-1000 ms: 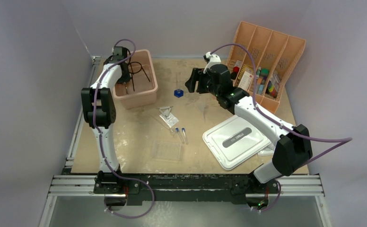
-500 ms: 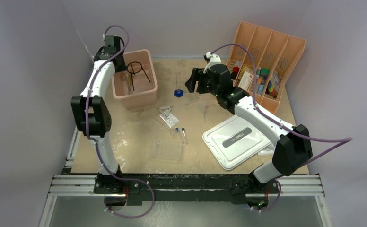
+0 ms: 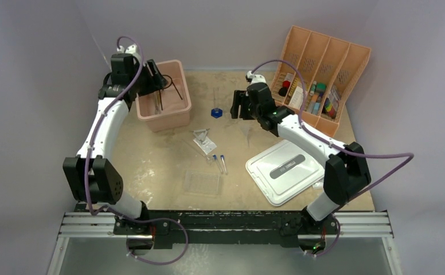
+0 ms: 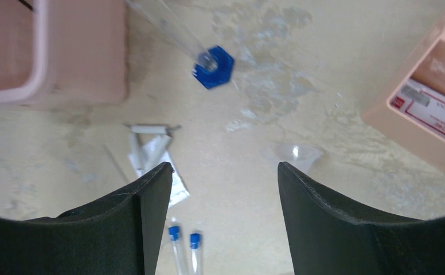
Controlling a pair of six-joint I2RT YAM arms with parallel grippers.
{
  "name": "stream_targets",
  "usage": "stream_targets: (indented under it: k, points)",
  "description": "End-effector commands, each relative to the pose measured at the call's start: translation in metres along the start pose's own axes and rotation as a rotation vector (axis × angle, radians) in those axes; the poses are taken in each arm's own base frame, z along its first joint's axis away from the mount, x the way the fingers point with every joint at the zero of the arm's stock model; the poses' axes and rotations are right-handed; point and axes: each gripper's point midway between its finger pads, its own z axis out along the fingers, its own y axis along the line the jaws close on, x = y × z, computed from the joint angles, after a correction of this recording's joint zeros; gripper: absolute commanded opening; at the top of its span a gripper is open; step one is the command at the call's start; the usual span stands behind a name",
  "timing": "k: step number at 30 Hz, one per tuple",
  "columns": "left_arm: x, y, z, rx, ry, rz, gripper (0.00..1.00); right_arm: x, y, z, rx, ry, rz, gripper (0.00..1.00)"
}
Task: Organize the chemistry lab equipment
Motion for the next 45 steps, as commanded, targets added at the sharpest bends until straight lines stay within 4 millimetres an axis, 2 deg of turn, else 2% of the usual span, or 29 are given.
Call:
stream_targets:
  k: [1, 8, 11, 15, 18, 21, 24, 27, 32, 36, 42, 45]
  points:
    - [0.016, -0.055, -0.016, 0.226, -0.011, -0.024, 0.59, 0.017, -0.020, 0.008, 0.093, 0.065, -0.038, 0.70]
    - [0.069, -0.108, -0.020, 0.332, 0.035, -0.007, 0.60, 0.051, -0.048, 0.014, 0.240, 0.165, 0.000, 0.70]
    - [0.071, -0.114, -0.018, 0.341, 0.010, -0.050, 0.60, 0.062, -0.053, 0.016, 0.250, 0.181, 0.009, 0.71]
    - [0.069, -0.117, -0.011, 0.348, -0.038, -0.024, 0.60, 0.063, -0.049, 0.019, 0.232, 0.185, 0.009, 0.71]
    - [0.066, -0.124, -0.002, 0.370, -0.057, 0.024, 0.60, 0.051, -0.042, 0.022, 0.199, 0.145, -0.005, 0.71]
    - [0.053, -0.119, 0.005, 0.316, -0.090, 0.066, 0.60, 0.025, -0.015, 0.030, 0.056, 0.063, -0.059, 0.71]
    - [0.046, -0.118, 0.007, 0.299, -0.105, 0.064, 0.59, -0.009, 0.011, 0.040, -0.042, -0.014, -0.106, 0.71]
    - [0.048, -0.114, 0.008, 0.277, -0.101, 0.054, 0.58, -0.024, 0.024, 0.056, -0.066, -0.017, -0.131, 0.71]
    - [0.049, -0.102, 0.004, 0.220, -0.110, 0.045, 0.57, -0.033, 0.036, 0.087, -0.098, -0.043, -0.149, 0.71]
    - [0.049, -0.100, 0.000, 0.211, -0.109, 0.042, 0.56, -0.036, 0.040, 0.108, -0.093, -0.026, -0.188, 0.70]
    - [0.054, -0.098, -0.002, 0.206, -0.086, 0.049, 0.56, -0.046, 0.048, 0.124, -0.119, -0.069, -0.236, 0.69]
    - [0.055, -0.097, -0.003, 0.203, -0.081, 0.059, 0.56, -0.049, 0.051, 0.131, -0.130, -0.086, -0.259, 0.64]
